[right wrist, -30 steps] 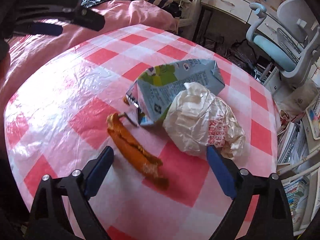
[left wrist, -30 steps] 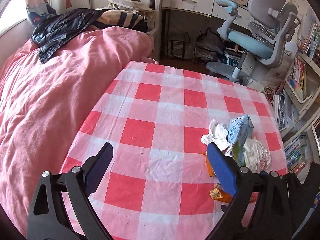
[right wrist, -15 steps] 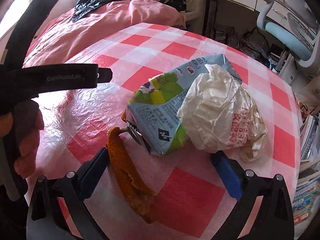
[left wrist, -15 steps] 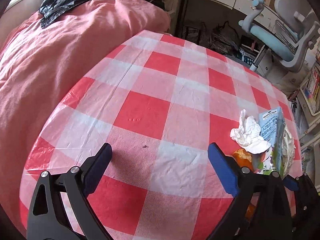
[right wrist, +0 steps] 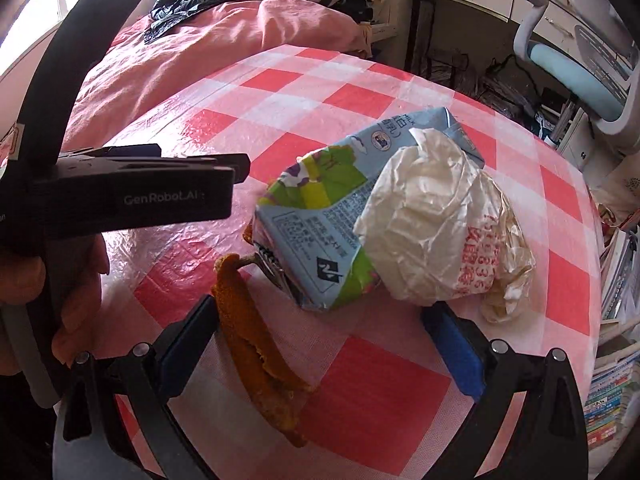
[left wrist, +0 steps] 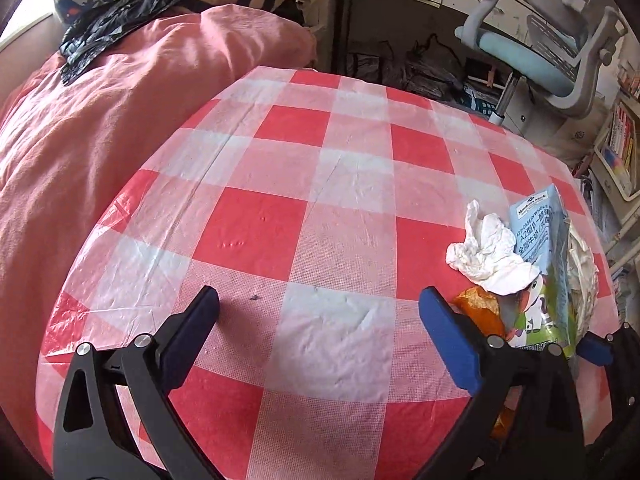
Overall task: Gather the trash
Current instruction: 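Lower the right gripper toward the orange snack stick beside the juice carton, then lift the snack stick with the right gripper while the left grasps the orange piece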
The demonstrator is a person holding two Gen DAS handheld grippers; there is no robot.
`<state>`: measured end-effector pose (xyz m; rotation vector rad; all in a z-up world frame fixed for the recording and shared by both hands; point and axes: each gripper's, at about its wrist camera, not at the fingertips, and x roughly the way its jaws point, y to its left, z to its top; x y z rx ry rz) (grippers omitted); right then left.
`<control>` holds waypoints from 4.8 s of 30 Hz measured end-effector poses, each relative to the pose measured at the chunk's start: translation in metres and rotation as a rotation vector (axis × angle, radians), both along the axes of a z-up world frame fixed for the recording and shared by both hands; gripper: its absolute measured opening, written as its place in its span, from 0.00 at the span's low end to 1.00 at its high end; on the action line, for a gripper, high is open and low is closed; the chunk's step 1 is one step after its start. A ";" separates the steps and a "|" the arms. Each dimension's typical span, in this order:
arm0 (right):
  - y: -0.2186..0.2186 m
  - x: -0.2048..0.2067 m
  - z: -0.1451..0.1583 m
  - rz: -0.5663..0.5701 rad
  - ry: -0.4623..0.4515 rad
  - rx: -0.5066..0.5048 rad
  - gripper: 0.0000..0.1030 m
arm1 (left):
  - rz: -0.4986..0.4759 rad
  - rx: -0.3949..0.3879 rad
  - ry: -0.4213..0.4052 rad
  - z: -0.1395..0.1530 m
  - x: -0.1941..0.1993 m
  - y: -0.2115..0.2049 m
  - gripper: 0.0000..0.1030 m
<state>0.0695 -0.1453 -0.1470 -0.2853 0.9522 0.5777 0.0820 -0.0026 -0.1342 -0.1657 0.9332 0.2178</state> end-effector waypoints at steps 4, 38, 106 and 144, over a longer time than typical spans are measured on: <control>0.000 0.000 0.000 0.000 0.000 0.000 0.94 | -0.022 0.025 0.016 -0.001 0.003 -0.005 0.93; 0.000 0.002 -0.001 -0.001 0.000 -0.001 0.94 | -0.031 0.061 0.032 -0.003 0.015 -0.018 0.93; 0.006 -0.064 0.035 0.238 -0.097 0.001 0.48 | -0.045 -0.102 0.056 0.064 -0.042 0.047 0.93; -0.027 -0.031 0.011 0.208 0.051 -0.008 0.25 | -0.269 -0.123 0.172 0.017 -0.004 -0.041 0.15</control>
